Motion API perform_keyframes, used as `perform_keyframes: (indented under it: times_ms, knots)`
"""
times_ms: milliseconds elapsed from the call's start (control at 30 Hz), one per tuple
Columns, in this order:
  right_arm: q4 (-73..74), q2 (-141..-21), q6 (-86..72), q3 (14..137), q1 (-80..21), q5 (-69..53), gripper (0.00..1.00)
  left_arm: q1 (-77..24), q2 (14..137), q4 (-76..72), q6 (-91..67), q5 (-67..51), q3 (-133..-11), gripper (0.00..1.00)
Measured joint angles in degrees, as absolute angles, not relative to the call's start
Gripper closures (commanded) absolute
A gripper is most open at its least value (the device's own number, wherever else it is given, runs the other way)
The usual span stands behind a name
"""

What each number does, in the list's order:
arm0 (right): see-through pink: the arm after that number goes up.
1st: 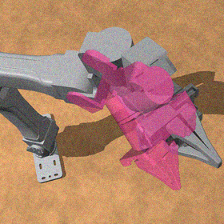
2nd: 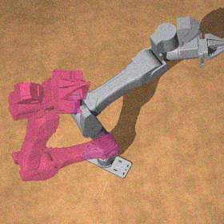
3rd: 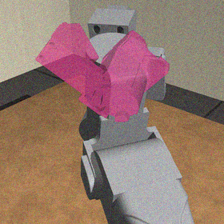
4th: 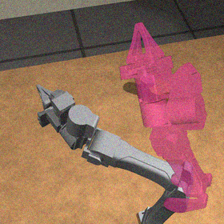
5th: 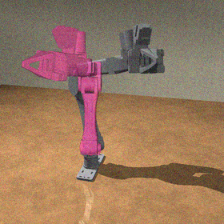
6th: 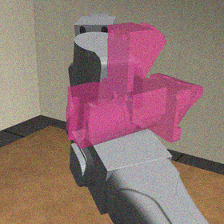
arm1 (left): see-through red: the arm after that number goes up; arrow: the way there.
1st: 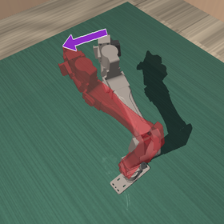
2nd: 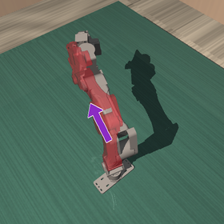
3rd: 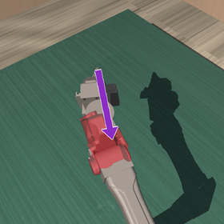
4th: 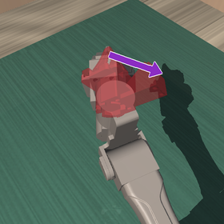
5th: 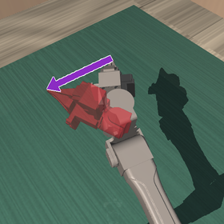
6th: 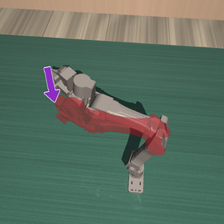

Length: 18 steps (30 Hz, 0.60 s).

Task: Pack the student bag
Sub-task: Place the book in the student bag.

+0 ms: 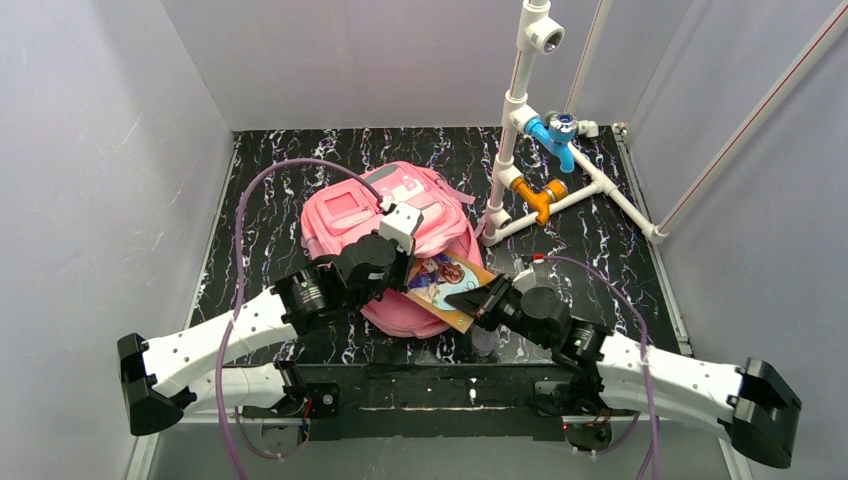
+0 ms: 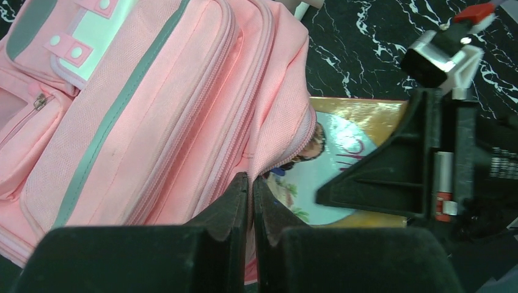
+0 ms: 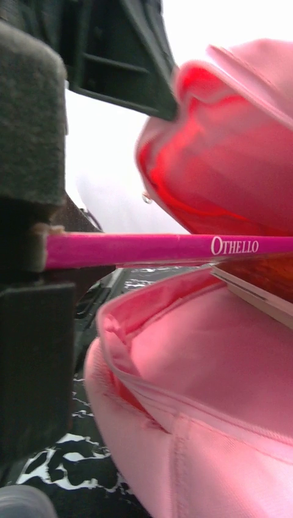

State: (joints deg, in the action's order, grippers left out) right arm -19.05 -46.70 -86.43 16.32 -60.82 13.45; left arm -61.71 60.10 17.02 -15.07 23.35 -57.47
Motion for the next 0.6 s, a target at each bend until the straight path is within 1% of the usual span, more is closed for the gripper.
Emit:
perform_keyframes:
  times_ms: [133, 300, 333, 400, 500, 600]
  knots:
    - [-25.4, -58.4, -87.0, 19.0, -60.8, 17.1, 0.99, -61.7, 61.2, 18.5, -15.1, 21.3, -58.9, 1.0]
    - [-35.4, -75.7, -85.1, 29.8, -61.0, 20.1, 0.99, -61.6, 61.3, 21.9, -15.0, 19.0, -61.1, 1.0]
    - [-37.7, -78.1, -84.9, 31.1, -61.1, 20.4, 0.94, -61.6, 61.1, 22.6, -15.0, 19.1, -61.5, 1.0]
    - [-43.1, -84.0, -84.5, 33.2, -61.4, 20.7, 0.71, -61.6, 60.0, 23.9, -14.4, 19.5, -61.6, 1.0]
    - [-47.9, -91.5, -83.3, 34.9, -61.6, 19.4, 0.53, -61.6, 57.9, 25.5, -13.6, 19.5, -61.6, 1.0]
    - [-50.1, -96.5, -81.3, 36.5, -61.9, 17.7, 0.41, -61.6, 56.5, 26.6, -13.3, 19.5, -61.6, 1.0]
